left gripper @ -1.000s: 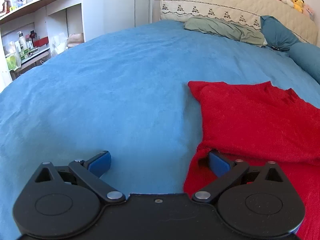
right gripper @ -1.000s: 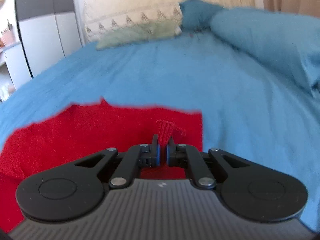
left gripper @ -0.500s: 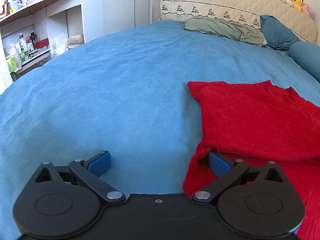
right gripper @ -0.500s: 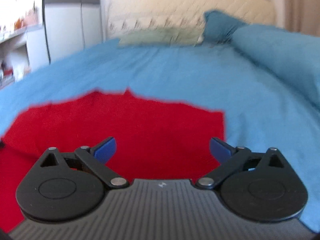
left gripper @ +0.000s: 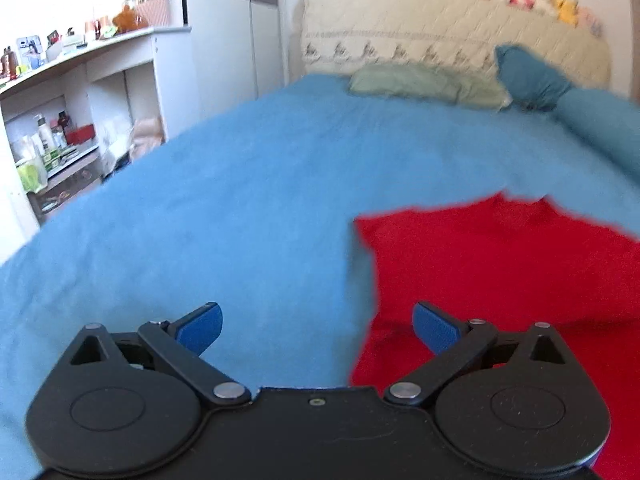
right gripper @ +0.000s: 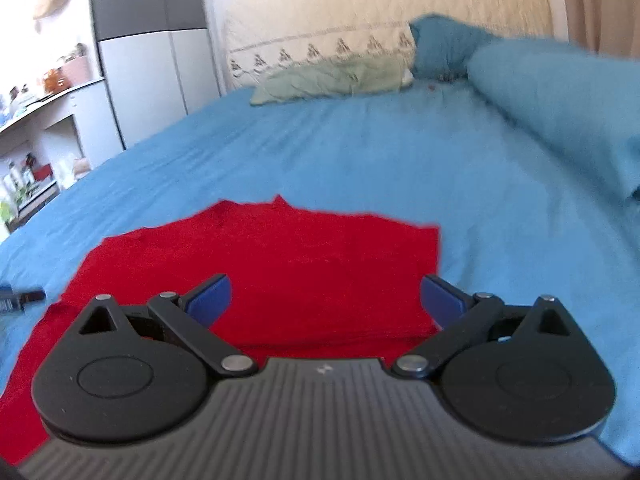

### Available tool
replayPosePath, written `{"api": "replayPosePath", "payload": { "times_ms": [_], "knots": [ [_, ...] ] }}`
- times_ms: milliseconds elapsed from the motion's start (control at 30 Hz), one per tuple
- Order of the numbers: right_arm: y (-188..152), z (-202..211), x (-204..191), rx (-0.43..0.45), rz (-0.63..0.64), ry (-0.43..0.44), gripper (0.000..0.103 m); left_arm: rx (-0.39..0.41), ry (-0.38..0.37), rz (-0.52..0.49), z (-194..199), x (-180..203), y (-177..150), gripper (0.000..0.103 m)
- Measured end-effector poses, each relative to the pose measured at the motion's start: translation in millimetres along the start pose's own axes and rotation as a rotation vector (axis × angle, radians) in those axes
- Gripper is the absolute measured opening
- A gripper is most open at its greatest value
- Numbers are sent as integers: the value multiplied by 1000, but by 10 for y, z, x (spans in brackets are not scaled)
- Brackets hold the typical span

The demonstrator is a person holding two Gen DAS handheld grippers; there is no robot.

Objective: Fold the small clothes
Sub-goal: 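Open the right gripper and move both tools to the sweater hem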

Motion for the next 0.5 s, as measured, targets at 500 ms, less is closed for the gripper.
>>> {"api": "replayPosePath", "payload": {
  "times_ms": [500],
  "knots": [
    [-843,2117,-66,-125,-1,-22,103,-182,-383,-9,1970,125,-785,103]
  ]
}}
Point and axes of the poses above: each gripper's, at about its wrist camera, not at the fingertips, and z roughly against the way its jaws point, x to its right, y to its top, the point moved 9 cm from there along -z, roughly the way its jaws point, and after that the axes turned 5 degrees about -x, right-handed, at the moved point
